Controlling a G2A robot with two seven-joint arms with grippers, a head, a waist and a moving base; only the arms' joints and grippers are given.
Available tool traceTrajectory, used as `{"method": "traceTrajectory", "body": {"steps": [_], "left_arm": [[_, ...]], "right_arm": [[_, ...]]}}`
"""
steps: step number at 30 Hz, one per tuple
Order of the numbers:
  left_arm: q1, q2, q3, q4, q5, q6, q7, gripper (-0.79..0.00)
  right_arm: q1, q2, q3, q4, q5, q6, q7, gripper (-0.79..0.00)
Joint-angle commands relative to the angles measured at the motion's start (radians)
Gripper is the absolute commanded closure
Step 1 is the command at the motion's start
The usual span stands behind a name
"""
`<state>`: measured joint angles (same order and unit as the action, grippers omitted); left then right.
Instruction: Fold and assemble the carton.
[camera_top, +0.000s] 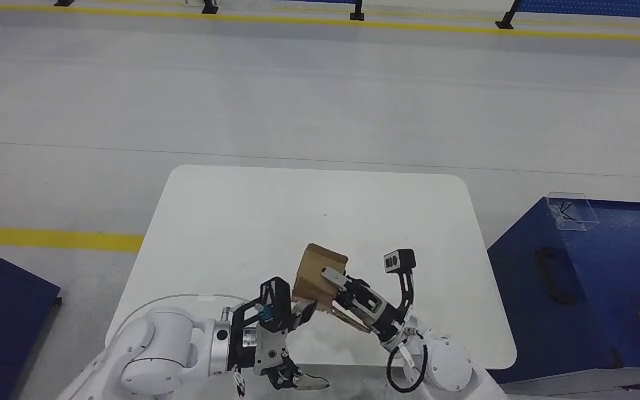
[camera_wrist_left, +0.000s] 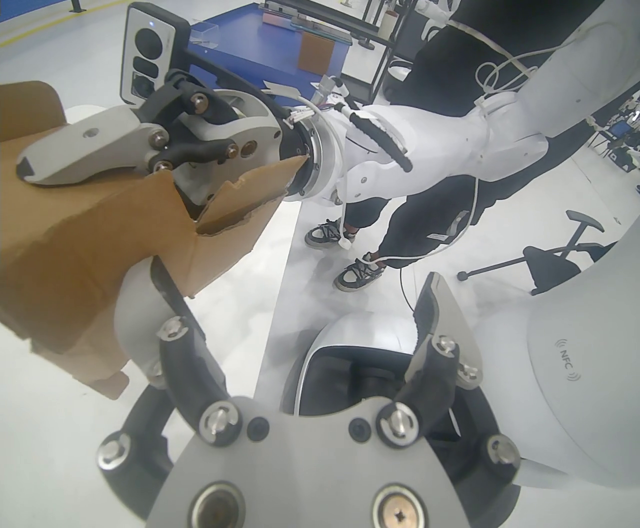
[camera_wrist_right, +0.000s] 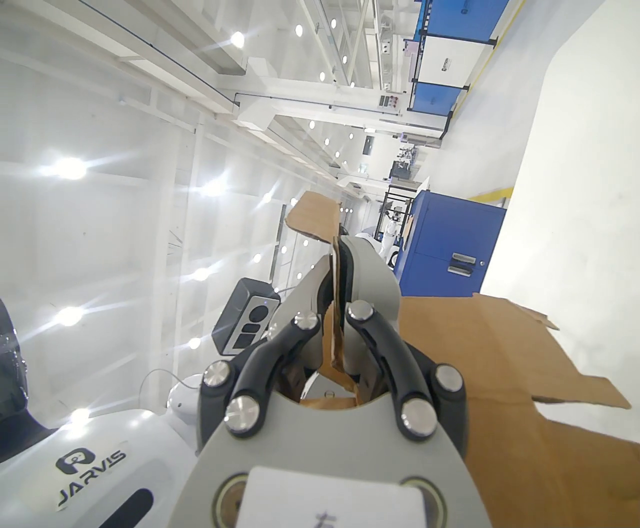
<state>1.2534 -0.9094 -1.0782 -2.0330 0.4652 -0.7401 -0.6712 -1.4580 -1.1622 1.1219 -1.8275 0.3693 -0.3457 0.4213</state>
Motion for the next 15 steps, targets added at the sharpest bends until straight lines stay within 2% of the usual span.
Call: {"method": "traceTrajectory", "body": {"steps": [1,8,15], "left_arm": [[-0.004,0.0,0.0,0.005,-0.004,0.0,0.001,-0.785],[0.0,0.005,-0.02,0.039,-0.039,-0.012,-0.001,-0.785],[0.027,0.019,-0.09,0.085,-0.105,-0.033,0.005,-0.785]], "right_arm": [[-0.001,-0.001,-0.004,-0.002,0.037,0.004,0.022,0.0],[-0.001,-0.001,-0.004,-0.002,0.037,0.004,0.022,0.0],[0.009,-0.002,0.044,0.011,0.056,0.045,-0.025,0.0]]}}
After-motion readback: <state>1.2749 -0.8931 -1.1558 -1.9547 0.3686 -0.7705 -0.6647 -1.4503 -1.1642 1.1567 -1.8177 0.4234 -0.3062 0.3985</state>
